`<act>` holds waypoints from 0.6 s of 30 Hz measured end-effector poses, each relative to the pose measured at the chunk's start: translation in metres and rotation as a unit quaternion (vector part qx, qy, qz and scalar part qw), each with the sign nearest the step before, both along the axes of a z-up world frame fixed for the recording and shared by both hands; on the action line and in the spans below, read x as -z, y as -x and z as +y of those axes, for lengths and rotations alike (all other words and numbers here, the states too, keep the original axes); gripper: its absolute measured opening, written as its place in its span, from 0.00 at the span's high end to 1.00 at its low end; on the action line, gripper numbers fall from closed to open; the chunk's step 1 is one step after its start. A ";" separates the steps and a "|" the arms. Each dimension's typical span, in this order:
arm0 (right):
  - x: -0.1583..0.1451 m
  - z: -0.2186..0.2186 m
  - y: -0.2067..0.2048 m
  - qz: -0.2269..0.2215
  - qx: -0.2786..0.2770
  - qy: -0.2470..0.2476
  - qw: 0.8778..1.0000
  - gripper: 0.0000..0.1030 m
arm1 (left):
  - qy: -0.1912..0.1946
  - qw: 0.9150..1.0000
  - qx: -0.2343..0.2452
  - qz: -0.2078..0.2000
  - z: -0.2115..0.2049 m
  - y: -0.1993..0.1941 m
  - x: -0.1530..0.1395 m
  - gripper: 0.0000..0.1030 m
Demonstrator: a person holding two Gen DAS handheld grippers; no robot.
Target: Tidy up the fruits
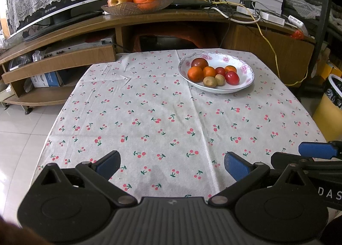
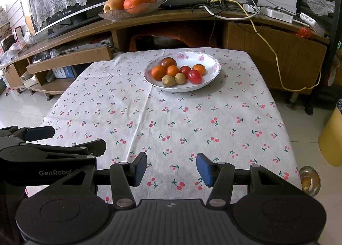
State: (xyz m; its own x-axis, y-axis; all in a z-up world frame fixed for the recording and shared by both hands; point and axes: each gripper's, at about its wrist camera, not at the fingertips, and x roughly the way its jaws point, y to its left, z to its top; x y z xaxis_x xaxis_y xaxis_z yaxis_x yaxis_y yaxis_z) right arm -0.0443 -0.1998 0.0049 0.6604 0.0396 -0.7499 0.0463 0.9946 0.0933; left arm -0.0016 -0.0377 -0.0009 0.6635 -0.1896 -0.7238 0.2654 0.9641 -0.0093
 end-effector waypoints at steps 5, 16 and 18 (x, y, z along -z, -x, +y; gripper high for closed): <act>0.000 0.000 0.000 0.000 0.000 0.001 1.000 0.49 | -0.001 1.000 -0.001 0.001 0.000 0.000 0.000 0.00; 0.000 0.001 0.000 0.000 0.000 0.001 1.000 0.49 | -0.003 1.000 -0.001 0.005 0.000 0.000 0.001 0.00; 0.000 0.001 0.000 0.001 0.000 0.001 1.000 0.49 | -0.003 1.000 -0.001 0.005 0.001 0.001 0.001 0.00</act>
